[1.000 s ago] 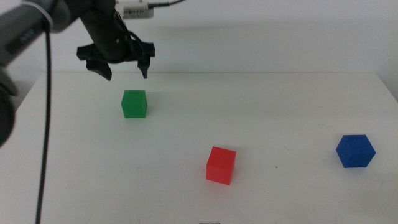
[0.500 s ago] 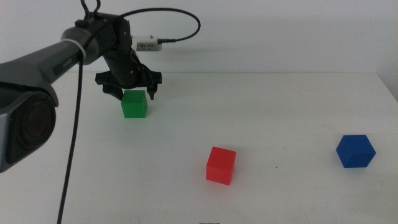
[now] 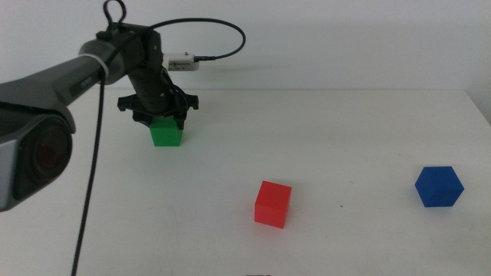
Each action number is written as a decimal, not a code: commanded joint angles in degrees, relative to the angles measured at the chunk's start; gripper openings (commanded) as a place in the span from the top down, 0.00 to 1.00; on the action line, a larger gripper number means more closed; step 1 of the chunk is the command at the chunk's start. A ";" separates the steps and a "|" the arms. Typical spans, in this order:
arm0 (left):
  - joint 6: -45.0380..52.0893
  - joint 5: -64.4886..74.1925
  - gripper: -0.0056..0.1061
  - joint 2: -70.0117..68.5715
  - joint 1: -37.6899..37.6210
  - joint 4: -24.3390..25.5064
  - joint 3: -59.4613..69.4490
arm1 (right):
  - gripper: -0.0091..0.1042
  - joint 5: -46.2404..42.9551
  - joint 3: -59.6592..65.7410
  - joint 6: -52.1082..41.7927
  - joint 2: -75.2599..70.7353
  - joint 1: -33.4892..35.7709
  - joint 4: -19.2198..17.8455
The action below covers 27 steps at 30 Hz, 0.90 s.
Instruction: Stack red cubes first, then green, then blue cubes in a specific spot.
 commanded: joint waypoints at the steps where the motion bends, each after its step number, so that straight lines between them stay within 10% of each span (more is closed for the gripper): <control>1: 1.12 1.31 0.82 -4.82 1.09 -3.89 -1.73 | 0.13 -4.64 -0.55 -0.27 -0.85 0.08 -0.51; 4: 4.10 6.22 0.97 -7.29 1.61 -7.45 -1.73 | 0.13 -4.64 -0.55 -0.27 -0.85 0.08 -0.51; 14: -6.14 13.60 0.96 -24.31 -8.57 3.35 9.66 | 0.13 -4.64 -0.55 -0.29 -0.85 0.08 -0.51; 27: -16.61 12.38 0.96 -25.36 -26.40 5.39 12.81 | 0.13 -4.64 -0.55 -0.29 -0.85 0.08 -0.51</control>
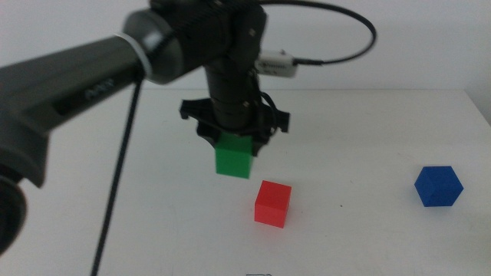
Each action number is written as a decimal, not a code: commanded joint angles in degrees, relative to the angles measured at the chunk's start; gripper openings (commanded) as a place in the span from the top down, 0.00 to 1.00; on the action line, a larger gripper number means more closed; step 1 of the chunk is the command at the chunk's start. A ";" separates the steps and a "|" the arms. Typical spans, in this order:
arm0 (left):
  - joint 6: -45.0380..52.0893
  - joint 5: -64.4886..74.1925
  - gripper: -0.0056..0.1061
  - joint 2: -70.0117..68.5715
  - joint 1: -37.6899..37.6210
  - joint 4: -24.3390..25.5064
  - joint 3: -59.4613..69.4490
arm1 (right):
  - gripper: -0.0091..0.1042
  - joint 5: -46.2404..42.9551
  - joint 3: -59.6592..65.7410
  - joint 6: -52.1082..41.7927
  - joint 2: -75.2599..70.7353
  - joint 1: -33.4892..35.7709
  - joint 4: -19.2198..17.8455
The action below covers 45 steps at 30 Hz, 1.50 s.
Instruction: Stack red cubes first, then green, then blue cubes in a specific spot.
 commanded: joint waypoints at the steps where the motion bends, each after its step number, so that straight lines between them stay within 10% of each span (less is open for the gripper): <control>1: -1.98 -1.84 0.96 -2.29 -1.60 0.63 -1.40 | 0.13 -4.64 -0.55 -0.29 -0.85 0.08 -0.51; 45: 1.11 0.16 0.96 9.92 -4.89 -8.33 -8.67 | 0.13 -4.64 -0.55 -0.29 -0.85 0.08 -0.51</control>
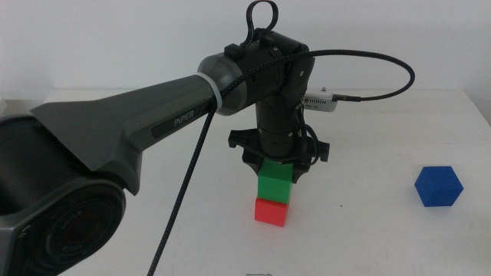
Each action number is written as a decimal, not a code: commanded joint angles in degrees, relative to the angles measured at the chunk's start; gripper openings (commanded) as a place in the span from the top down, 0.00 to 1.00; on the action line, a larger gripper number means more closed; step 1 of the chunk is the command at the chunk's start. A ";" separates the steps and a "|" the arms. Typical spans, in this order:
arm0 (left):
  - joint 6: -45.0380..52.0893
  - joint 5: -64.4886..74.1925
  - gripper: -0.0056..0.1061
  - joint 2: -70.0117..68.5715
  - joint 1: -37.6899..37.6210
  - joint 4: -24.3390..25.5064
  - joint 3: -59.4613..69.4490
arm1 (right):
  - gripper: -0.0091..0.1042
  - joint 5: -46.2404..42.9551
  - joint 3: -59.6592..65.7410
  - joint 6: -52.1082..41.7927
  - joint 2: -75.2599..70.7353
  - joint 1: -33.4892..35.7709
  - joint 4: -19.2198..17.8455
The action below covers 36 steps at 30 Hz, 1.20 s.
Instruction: Stack red cubes first, then green, then blue cubes in a specific spot.
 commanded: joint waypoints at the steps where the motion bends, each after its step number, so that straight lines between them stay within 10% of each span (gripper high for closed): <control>1: 0.49 1.81 0.96 -2.33 -0.41 -2.34 -0.91 | 0.13 -4.59 -0.55 -0.29 -0.85 0.08 -0.51; 36: 1.18 5.93 0.96 -4.71 -1.54 2.36 -0.91 | 0.13 -4.59 -0.55 -0.29 -0.85 0.08 -0.51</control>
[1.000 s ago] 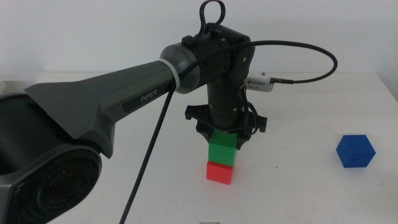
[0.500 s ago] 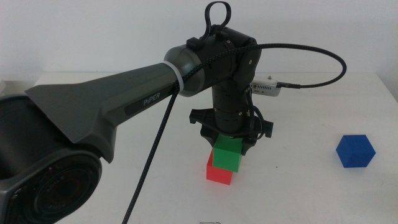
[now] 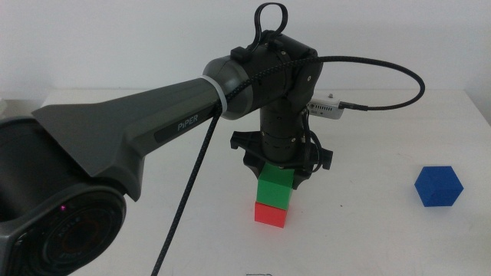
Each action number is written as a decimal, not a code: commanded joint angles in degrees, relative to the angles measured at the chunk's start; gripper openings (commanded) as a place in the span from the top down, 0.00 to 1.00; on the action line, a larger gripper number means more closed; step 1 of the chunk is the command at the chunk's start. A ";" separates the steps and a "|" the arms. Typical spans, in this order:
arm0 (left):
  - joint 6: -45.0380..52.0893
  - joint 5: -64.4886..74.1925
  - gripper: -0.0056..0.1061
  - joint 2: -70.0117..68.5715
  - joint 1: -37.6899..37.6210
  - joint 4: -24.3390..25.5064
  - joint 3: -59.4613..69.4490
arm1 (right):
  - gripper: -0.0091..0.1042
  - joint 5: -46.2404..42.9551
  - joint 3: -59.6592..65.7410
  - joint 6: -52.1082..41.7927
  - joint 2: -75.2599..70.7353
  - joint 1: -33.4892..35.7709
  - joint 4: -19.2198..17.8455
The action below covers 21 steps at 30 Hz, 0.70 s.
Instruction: Stack red cubes first, then green, then blue cubes in a specific spot.
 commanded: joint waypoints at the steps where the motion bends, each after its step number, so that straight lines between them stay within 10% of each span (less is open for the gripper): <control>1: -0.25 4.93 0.96 -3.95 -0.12 0.55 -1.31 | 0.13 -4.59 -0.55 -0.29 -0.85 0.08 -0.51; 6: -0.25 4.93 0.85 -3.95 -0.05 0.96 -1.31 | 0.13 -4.59 -0.55 -0.29 -0.85 0.08 -0.51; 9: -0.12 4.98 0.35 -3.95 -0.05 1.18 -1.31 | 0.13 -4.59 -0.55 -0.29 -0.85 0.08 -0.51; 21: 0.28 4.98 0.23 -5.71 -0.05 0.05 -1.31 | 0.13 -4.59 -0.55 -0.29 -0.85 0.08 -0.51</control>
